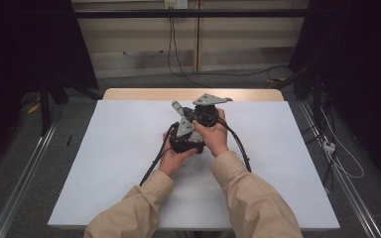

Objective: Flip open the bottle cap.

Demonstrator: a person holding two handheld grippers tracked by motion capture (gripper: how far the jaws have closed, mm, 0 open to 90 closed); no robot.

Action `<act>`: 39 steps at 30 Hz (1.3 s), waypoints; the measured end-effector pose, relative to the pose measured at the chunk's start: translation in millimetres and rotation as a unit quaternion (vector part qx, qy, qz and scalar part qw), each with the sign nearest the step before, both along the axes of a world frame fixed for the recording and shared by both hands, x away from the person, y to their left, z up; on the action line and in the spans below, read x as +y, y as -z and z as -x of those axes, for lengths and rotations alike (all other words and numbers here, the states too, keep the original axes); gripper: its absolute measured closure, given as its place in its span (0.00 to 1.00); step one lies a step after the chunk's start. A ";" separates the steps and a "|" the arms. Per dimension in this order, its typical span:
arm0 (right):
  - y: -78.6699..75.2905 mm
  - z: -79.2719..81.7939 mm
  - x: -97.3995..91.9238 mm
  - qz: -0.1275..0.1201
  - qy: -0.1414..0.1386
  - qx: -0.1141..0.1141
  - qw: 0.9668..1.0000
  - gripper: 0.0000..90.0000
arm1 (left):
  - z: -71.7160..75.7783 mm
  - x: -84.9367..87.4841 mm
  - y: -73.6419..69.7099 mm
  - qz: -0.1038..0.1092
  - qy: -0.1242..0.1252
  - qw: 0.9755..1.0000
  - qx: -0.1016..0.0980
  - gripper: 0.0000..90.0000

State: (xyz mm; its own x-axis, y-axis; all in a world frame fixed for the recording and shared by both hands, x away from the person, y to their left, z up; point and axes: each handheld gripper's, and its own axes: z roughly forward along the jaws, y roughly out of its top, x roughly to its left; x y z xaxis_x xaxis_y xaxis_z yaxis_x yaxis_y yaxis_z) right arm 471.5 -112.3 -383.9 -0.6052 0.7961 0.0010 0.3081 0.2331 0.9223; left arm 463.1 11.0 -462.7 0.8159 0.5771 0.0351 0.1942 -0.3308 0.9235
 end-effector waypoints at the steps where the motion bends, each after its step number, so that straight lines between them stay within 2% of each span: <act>1: 0.0 0.1 -0.1 0.000 0.000 0.000 1.000 1.00 | 0.0 0.0 0.0 0.000 0.000 1.000 0.000 0.20; 7: -0.3 1.3 -0.7 0.003 0.002 0.002 1.000 1.00 | -0.8 1.5 -0.4 0.011 -0.006 1.000 0.006 0.19; 8: -0.4 1.5 -0.8 0.005 0.002 0.000 1.000 1.00 | -1.8 2.4 -0.4 0.015 0.000 1.000 0.012 0.19; 12: -1.0 2.3 -2.6 0.009 0.003 -0.002 1.000 1.00 | -2.0 4.2 -0.9 0.023 -0.012 1.000 0.015 0.15; 13: -1.2 2.6 -3.2 0.009 0.004 -0.003 1.000 1.00 | -1.7 4.5 -1.3 0.012 -0.012 1.000 0.006 0.14; 14: -1.9 3.2 -4.3 0.011 0.005 -0.003 1.000 1.00 | -2.2 4.7 -1.3 0.012 -0.003 1.000 0.006 0.13; 15: -2.4 3.5 -5.1 0.012 0.005 -0.004 1.000 0.99 | -1.1 4.9 -1.6 0.011 -0.010 1.000 0.007 0.13; 17: -3.5 4.8 -7.1 0.011 0.007 -0.003 1.000 0.99 | -1.9 6.3 -2.3 0.014 -0.002 1.000 0.013 0.12; 19: -3.9 6.7 -9.1 0.008 0.007 -0.002 1.000 0.98 | -0.5 8.0 -4.9 0.015 -0.002 1.000 0.011 0.10; 26: -1.0 14.0 -16.1 0.001 0.012 0.009 1.000 0.92 | 3.0 14.5 -11.4 0.003 0.005 1.000 0.021 0.09; 27: -0.6 15.0 -17.4 -0.003 0.011 0.009 1.000 0.91 | 3.6 15.6 -11.7 0.006 0.005 1.000 0.025 0.08; 29: -0.5 17.0 -19.7 -0.009 0.010 0.012 1.000 0.87 | 5.7 18.4 -11.4 0.008 0.005 1.000 0.024 0.08; 30: -0.9 18.1 -20.8 -0.011 0.009 0.013 1.000 0.86 | 6.6 20.8 -11.0 0.002 0.003 1.000 0.022 0.09; 34: -2.0 22.6 -25.4 -0.027 0.013 0.022 0.999 0.75 | 10.0 28.3 -11.5 -0.002 0.000 1.000 0.027 0.08; 39: -4.2 31.1 -32.4 -0.042 0.013 0.029 0.999 0.52 | 18.8 39.8 -17.8 -0.003 0.000 1.000 0.029 0.07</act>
State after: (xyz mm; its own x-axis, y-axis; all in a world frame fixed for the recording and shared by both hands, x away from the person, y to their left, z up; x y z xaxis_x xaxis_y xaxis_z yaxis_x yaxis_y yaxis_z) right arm 440.3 -144.7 -379.7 -0.5819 0.8067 0.1030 0.3655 0.1463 0.9192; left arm 444.3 50.8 -444.9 0.8165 0.5773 -0.0089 0.2471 -0.3355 0.9091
